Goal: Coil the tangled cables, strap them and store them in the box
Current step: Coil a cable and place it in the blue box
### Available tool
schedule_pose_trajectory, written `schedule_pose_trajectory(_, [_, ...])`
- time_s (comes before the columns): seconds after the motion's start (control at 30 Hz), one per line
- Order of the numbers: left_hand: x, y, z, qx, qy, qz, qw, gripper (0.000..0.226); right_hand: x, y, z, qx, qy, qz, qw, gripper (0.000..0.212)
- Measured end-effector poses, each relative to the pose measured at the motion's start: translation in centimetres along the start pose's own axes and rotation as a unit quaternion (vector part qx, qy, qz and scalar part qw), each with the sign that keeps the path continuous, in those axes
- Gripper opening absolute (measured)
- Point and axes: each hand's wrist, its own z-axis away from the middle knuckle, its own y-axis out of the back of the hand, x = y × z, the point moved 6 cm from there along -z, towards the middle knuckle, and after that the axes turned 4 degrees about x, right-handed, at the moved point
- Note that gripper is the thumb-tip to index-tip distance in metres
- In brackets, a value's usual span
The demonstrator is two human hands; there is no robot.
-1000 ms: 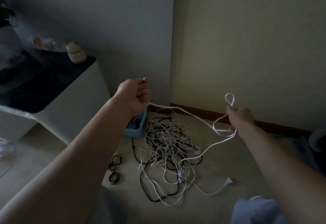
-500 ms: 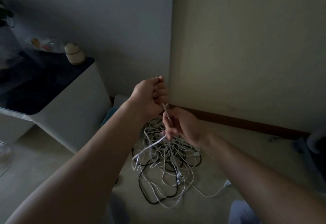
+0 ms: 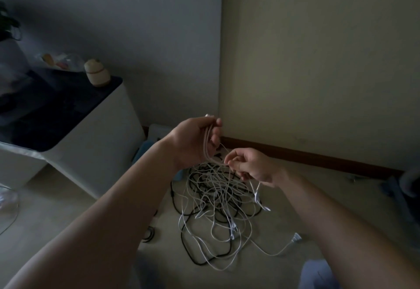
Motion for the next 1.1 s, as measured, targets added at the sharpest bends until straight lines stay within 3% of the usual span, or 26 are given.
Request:
schedule_pose_trajectory(0.13, [-0.9, 0.0, 0.0, -0.020, 0.020, -0.037, 0.999, 0.040, -0.6, 1.6, 0.1, 0.026, 0.026, 0.041, 0.998, 0.015])
schedule_pose_trajectory(0.27, [-2.2, -0.2, -0.1, -0.049, 0.046, -0.087, 0.994, 0.033, -1.4, 2.4, 0.5, 0.020, 0.020, 0.004, 1.000, 0.024])
schedule_pose_trajectory(0.37, [-3.2, -0.2, -0.4, -0.069, 0.072, -0.144, 0.985, 0.037, -1.9, 2.5, 0.9, 0.004, -0.044, 0.098, 0.994, 0.032])
schedule_pose_trajectory(0.47, [-4.3, -0.2, -0.4, -0.092, 0.115, -0.247, 0.958, 0.048, -1.9, 2.8, 1.2, 0.039, -0.116, 0.156, 0.980, 0.041])
schedule_pose_trajectory(0.57, [-5.3, 0.7, -0.8, -0.012, 0.114, -0.402, 0.908, 0.033, -3.0, 2.6, 1.1, 0.096, -0.119, 0.144, 0.978, 0.037])
schedule_pose_trajectory(0.63, [-4.9, 1.2, -1.5, 0.075, 0.063, -0.443, 0.891, 0.027, -4.0, 1.7, 1.2, 0.099, -0.125, 0.057, 0.986, 0.033])
schedule_pose_trajectory(0.73, [-3.6, 1.5, -2.0, 0.164, -0.014, -0.323, 0.932, 0.018, -5.9, -0.4, 1.9, 0.051, -0.117, -0.118, 0.985, 0.025])
schedule_pose_trajectory(0.83, [-2.1, 1.6, -2.0, 0.208, -0.096, -0.165, 0.959, 0.025, -7.8, -2.3, 2.7, -0.001, -0.049, -0.196, 0.979, 0.019])
schedule_pose_trajectory(0.97, [-0.6, 2.3, -1.5, 0.248, -0.154, 0.034, 0.956, 0.034, -7.9, -4.1, 3.8, -0.082, -0.044, -0.165, 0.982, 0.021])
schedule_pose_trajectory(1.1, [1.2, 3.3, -1.0, 0.189, -0.171, 0.108, 0.961, 0.040, -6.3, -5.4, 3.9, -0.099, -0.089, -0.114, 0.985, 0.017])
